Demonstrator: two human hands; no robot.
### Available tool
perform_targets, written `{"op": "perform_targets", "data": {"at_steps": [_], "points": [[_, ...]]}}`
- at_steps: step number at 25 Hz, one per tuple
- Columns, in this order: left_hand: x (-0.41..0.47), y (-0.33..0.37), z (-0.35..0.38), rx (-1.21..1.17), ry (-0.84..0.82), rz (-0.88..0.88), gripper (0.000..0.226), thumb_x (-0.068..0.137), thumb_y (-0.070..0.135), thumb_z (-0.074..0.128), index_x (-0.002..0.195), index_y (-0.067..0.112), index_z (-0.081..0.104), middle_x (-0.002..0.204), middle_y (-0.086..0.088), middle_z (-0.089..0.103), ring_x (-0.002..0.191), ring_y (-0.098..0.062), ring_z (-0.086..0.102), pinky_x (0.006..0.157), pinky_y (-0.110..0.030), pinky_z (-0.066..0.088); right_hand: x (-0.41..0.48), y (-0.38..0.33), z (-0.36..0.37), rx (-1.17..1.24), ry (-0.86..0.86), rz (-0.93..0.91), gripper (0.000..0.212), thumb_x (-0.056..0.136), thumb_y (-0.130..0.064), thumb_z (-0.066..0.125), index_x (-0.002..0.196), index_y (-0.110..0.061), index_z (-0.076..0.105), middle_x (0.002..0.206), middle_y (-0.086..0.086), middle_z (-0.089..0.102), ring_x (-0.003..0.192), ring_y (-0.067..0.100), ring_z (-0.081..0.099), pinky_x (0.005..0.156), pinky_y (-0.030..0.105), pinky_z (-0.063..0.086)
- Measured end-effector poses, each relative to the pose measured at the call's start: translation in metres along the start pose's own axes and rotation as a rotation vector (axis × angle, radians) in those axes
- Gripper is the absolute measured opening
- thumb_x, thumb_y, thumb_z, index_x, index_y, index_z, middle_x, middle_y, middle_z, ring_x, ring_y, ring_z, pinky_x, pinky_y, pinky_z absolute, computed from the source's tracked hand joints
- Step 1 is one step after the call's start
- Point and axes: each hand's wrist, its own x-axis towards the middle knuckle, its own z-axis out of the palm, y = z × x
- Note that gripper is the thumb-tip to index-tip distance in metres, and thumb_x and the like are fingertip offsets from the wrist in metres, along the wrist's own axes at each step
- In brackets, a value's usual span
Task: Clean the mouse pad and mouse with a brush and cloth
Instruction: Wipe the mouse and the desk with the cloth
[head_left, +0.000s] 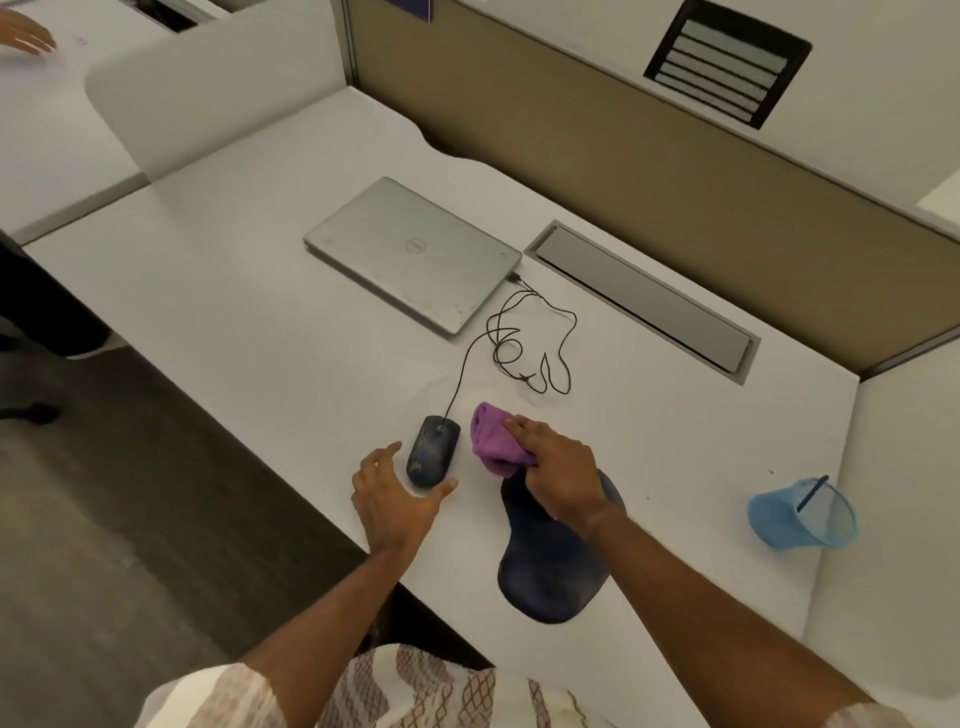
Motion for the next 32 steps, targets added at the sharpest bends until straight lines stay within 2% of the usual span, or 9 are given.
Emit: {"op": "perform_targets", "data": {"at_steps": [3, 8, 13, 17, 18, 21, 26, 29, 32], "points": [[0.006, -0.006, 0.007, -0.058, 0.007, 0.01, 0.088, 0.059, 0.062, 0.087, 0.128, 0.015, 0.058, 0.129, -0.006, 0.059, 0.117, -0.025, 0.051, 0.096, -0.042, 0.046, 0.009, -0.021, 0.002, -0.071, -0.027, -0.163, 0.068, 0.088, -0.006, 0.055, 0.148, -0.032, 0.039, 0.153, -0.009, 0.04, 0.14, 0.014, 0.037, 0.11, 0.023, 0.028], [0.011, -0.009, 0.006, -0.181, -0.006, 0.06, 0.071, 0.061, 0.051, 0.091, 0.118, 0.019, 0.062, 0.113, 0.001, 0.066, 0.102, -0.015, 0.054, 0.088, -0.032, 0.051, 0.02, -0.046, 0.011, -0.153, -0.04, -0.33, 0.066, 0.087, -0.004, 0.057, 0.147, -0.027, 0.043, 0.151, -0.003, 0.044, 0.14, 0.018, 0.039, 0.109, 0.032, 0.037], [0.01, -0.021, 0.007, -0.29, -0.092, 0.078, 0.069, 0.056, 0.035, 0.097, 0.112, 0.011, 0.063, 0.101, -0.003, 0.067, 0.092, -0.019, 0.064, 0.078, -0.033, 0.06, 0.017, -0.057, 0.035, -0.278, -0.139, -0.521, 0.063, 0.094, -0.004, 0.053, 0.151, -0.022, 0.035, 0.155, 0.006, 0.037, 0.143, 0.025, 0.035, 0.118, 0.039, 0.026], [0.012, -0.03, 0.012, -0.349, -0.086, 0.008, 0.062, 0.059, 0.023, 0.096, 0.109, 0.011, 0.06, 0.098, 0.001, 0.061, 0.09, -0.019, 0.062, 0.072, -0.01, 0.049, 0.024, -0.068, 0.048, -0.361, -0.213, -0.612, 0.061, 0.095, -0.005, 0.051, 0.152, -0.018, 0.032, 0.157, 0.01, 0.032, 0.144, 0.03, 0.031, 0.119, 0.044, 0.024], [0.014, -0.031, 0.013, -0.346, -0.087, -0.002, 0.059, 0.061, 0.022, 0.094, 0.107, 0.012, 0.06, 0.097, 0.0, 0.06, 0.089, -0.02, 0.062, 0.073, -0.011, 0.048, 0.027, -0.07, 0.049, -0.388, -0.239, -0.627, 0.061, 0.096, -0.006, 0.051, 0.152, -0.017, 0.031, 0.158, 0.011, 0.031, 0.144, 0.031, 0.03, 0.119, 0.045, 0.025], [0.015, -0.034, 0.014, -0.366, -0.09, -0.007, 0.045, 0.067, 0.02, 0.09, 0.101, 0.015, 0.06, 0.092, -0.004, 0.06, 0.086, -0.024, 0.062, 0.076, -0.03, 0.056, 0.036, -0.072, 0.048, -0.472, -0.313, -0.704, 0.063, 0.094, -0.005, 0.052, 0.152, -0.014, 0.029, 0.159, 0.011, 0.027, 0.145, 0.031, 0.026, 0.117, 0.047, 0.027], [0.018, -0.034, 0.016, -0.371, -0.11, -0.035, 0.057, 0.061, 0.031, 0.094, 0.104, 0.008, 0.066, 0.094, -0.006, 0.065, 0.085, -0.019, 0.063, 0.077, -0.03, 0.058, 0.058, -0.082, 0.04, -0.505, -0.327, -0.746, 0.054, 0.093, -0.012, 0.058, 0.145, -0.016, 0.044, 0.152, 0.007, 0.041, 0.14, 0.028, 0.035, 0.109, 0.05, 0.035], [0.017, -0.031, 0.015, -0.451, -0.065, -0.043, 0.06, 0.056, 0.046, 0.091, 0.098, 0.013, 0.063, 0.09, -0.004, 0.065, 0.082, -0.021, 0.064, 0.073, -0.033, 0.06, 0.069, -0.087, 0.037, -0.451, -0.316, -0.669, 0.049, 0.094, -0.018, 0.059, 0.142, -0.02, 0.049, 0.148, 0.003, 0.047, 0.137, 0.024, 0.038, 0.106, 0.047, 0.038], [0.016, -0.028, 0.016, -0.444, -0.024, -0.022, 0.063, 0.052, 0.063, 0.084, 0.093, 0.021, 0.059, 0.085, 0.001, 0.063, 0.077, -0.02, 0.061, 0.069, -0.032, 0.059, 0.077, -0.088, 0.035, -0.343, -0.363, -0.583, 0.047, 0.094, -0.02, 0.057, 0.141, -0.023, 0.051, 0.149, 0.001, 0.046, 0.14, 0.023, 0.034, 0.106, 0.048, 0.034]]}}
